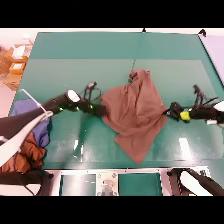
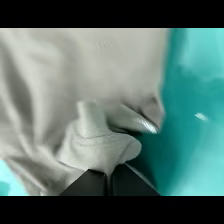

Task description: Fold the shirts.

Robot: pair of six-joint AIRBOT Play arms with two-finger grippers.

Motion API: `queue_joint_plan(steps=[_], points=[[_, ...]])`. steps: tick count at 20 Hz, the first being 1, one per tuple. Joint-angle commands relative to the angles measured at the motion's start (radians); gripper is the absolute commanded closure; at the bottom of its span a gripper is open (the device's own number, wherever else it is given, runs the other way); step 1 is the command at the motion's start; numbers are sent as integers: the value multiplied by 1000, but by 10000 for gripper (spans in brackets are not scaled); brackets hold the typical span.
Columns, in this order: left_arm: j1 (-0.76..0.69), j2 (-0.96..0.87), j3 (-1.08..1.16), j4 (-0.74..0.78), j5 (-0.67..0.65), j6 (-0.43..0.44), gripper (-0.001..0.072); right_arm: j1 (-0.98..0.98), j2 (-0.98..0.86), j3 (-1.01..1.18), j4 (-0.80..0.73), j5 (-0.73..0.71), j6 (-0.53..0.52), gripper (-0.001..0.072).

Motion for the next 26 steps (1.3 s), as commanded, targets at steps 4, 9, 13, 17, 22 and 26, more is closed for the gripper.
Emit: queue_joint_plan(steps=[4, 9, 13, 17, 22, 26], points=[[0, 369, 527, 347, -68, -113, 689, -2, 21, 663, 134, 182, -8, 693], [0, 434, 1137, 371, -221, -101, 688, -2, 30, 1316, 120, 165, 39, 693], [0, 468, 1181, 369, -316, -112, 688, -2, 87, 1444, 77, 103, 48, 692], [0, 468, 1107, 391, -445, -164, 687, -2, 127, 1361, 30, 95, 32, 692], [0, 423, 800, 537, -484, -182, 687, 23, 101, 1019, 37, 80, -32, 692], [79, 175, 584, 504, -334, -178, 688, 81, -19, 633, 36, -106, -120, 691]])
